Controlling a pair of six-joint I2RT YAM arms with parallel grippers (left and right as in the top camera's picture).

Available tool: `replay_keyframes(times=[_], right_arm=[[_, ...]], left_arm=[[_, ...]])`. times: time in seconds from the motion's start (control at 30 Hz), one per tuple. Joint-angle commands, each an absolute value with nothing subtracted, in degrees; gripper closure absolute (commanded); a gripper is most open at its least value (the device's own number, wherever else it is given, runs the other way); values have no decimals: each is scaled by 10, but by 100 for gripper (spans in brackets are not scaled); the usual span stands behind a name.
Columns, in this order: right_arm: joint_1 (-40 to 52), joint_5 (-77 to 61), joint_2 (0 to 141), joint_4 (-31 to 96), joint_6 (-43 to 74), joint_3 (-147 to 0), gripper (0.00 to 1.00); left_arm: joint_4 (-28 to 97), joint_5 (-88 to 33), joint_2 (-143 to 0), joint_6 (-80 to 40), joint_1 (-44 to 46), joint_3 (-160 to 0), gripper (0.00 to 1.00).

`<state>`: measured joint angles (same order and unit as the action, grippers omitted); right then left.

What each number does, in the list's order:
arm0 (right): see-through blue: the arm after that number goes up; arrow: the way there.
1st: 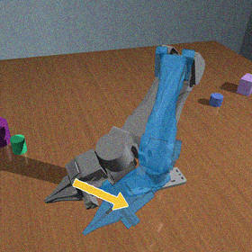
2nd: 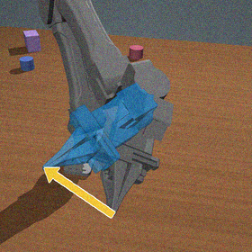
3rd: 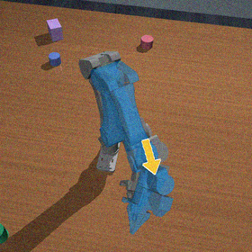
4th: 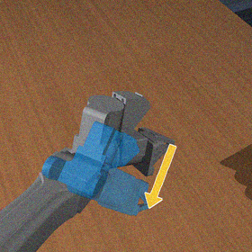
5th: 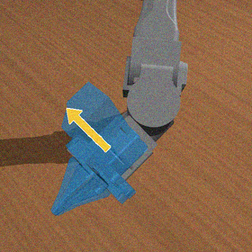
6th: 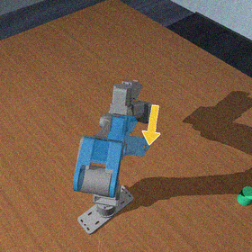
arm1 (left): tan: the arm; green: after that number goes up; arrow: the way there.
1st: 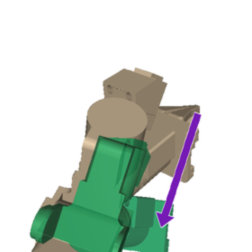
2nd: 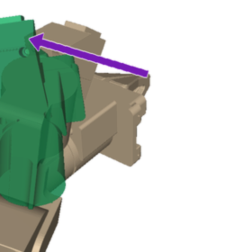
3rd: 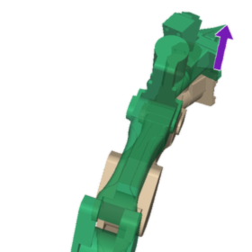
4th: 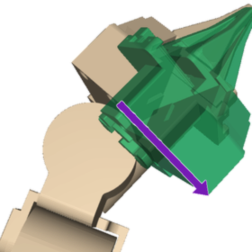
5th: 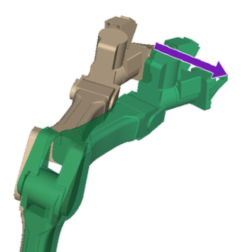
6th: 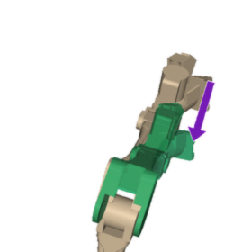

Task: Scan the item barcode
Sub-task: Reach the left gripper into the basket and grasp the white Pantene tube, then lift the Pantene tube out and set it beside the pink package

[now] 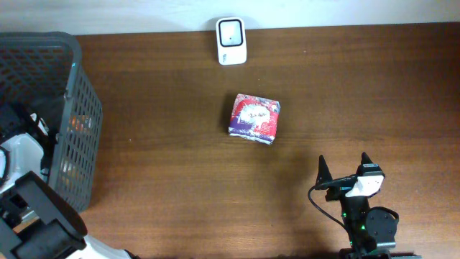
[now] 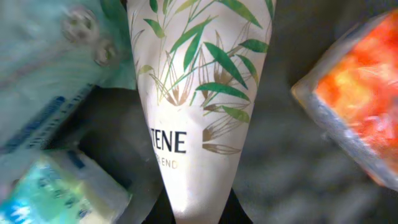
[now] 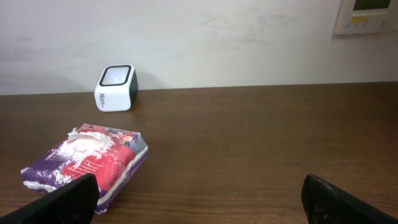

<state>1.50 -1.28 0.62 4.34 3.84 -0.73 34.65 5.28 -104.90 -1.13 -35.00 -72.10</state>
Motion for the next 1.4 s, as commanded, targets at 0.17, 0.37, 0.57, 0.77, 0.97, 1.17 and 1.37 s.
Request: replay_keyframes(times=[0.17, 0.37, 0.57, 0.77, 0.97, 1.17, 1.37], right_arm=[[18, -6, 2, 46, 34, -3, 1], [18, -6, 2, 46, 34, -3, 1], [18, -6, 2, 46, 34, -3, 1], [18, -6, 2, 46, 34, -3, 1], [18, -6, 2, 46, 34, -3, 1], [18, -6, 2, 46, 34, -3, 1], [18, -6, 2, 46, 34, -3, 1]], left_arm=[[307, -70, -850, -65, -350, -806, 100], [204, -300, -748, -215, -348, -806, 100], [99, -384, -698, -258, -293, -806, 100], [65, -341, -692, -261, -165, -806, 100], [67, -315, -695, -235, -148, -806, 100], [91, -337, -695, -215, -142, -806, 100], [123, -356, -712, -194, -65, -806, 100]])
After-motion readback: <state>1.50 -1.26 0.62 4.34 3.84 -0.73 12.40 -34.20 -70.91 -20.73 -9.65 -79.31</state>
